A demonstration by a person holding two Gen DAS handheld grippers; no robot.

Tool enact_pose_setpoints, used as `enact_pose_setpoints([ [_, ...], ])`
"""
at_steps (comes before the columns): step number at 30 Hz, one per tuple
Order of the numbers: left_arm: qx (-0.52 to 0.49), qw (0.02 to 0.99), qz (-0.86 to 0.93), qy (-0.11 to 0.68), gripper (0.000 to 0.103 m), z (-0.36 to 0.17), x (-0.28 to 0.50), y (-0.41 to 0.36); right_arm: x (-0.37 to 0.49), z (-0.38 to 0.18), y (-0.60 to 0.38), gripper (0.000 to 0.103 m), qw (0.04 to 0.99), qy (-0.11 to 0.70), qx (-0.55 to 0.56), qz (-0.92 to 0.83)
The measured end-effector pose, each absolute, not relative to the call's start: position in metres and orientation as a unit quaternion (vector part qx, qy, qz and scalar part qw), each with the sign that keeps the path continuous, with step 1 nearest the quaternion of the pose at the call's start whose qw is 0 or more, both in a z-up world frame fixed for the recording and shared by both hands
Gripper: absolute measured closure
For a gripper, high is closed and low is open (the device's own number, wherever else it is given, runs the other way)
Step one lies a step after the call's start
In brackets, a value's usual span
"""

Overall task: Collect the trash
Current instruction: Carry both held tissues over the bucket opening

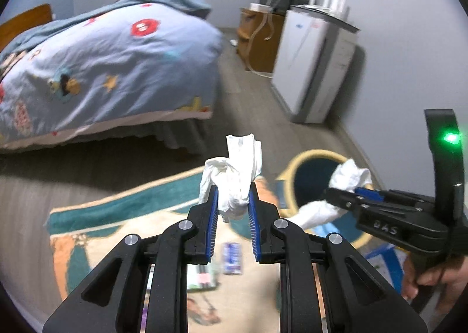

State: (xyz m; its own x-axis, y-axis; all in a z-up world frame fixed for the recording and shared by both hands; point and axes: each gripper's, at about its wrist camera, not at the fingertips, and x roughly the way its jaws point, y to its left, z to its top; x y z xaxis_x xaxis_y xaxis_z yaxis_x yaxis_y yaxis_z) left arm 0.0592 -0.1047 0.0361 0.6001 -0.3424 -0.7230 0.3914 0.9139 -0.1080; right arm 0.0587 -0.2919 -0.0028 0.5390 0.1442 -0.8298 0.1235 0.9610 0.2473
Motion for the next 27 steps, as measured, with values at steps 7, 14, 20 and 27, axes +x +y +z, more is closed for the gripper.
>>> enact_pose_setpoints([
  [7,0.046,0.885,-0.253,0.388,0.082,0.045,0.026,-0.152,0.024,0.001,-0.347,0.072,0.866,0.473,0.157,-0.038],
  [14,0.068,0.861,-0.281,0.418,0.082,0.016,0.03,-0.193,0.007,-0.014,-0.404,0.072,0.85,0.48,0.201,-0.078],
  [20,0.087,0.839,-0.305,0.441,0.082,-0.013,0.027,-0.226,0.013,-0.038,-0.428,0.072,0.831,0.502,0.216,-0.103],
  [27,0.123,0.825,-0.316,0.452,0.082,-0.043,0.026,-0.252,0.023,-0.061,-0.448,0.072,0.813,0.523,0.223,-0.122],
])
